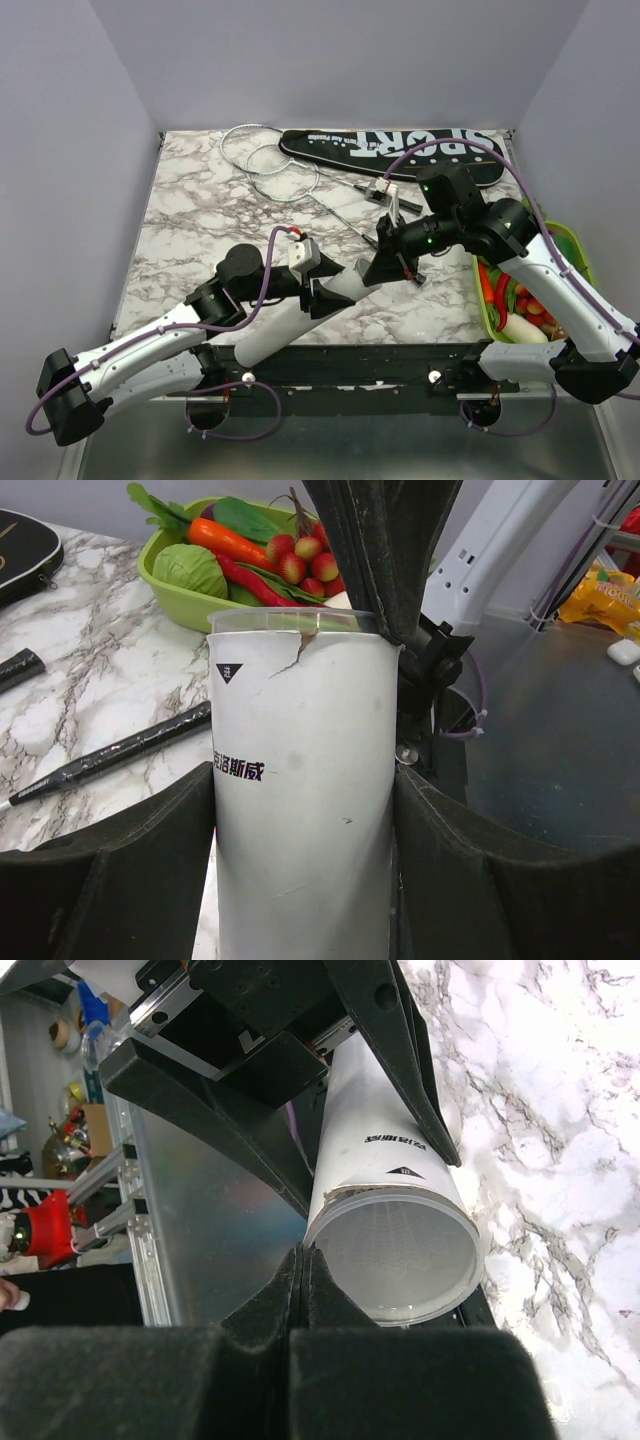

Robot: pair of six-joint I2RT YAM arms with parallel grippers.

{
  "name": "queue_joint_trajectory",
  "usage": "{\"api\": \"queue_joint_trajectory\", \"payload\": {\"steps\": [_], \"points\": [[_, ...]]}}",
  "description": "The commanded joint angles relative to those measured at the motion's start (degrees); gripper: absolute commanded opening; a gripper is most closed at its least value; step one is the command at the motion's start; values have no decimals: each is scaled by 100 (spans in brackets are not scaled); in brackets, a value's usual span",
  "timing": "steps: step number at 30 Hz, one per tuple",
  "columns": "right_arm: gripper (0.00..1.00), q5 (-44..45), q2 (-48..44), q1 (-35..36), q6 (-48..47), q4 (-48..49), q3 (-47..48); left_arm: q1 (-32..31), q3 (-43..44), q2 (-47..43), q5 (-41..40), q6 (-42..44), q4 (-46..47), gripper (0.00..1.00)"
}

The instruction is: Pack up the badminton gear

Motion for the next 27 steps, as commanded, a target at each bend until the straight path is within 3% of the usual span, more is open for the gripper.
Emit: {"api": "queue_joint_trajectory", "payload": {"steps": [1, 11, 27], "points": [[8, -379, 80, 29, -11, 129, -175, 17, 149, -109, 26, 49, 204, 0], [32, -634, 27, 29, 173, 410, -377, 8, 237, -188, 9, 111, 46, 0], [40, -450, -96, 29, 1518, 2168, -1334, -27, 668, -267, 9, 287, -244, 0]]}}
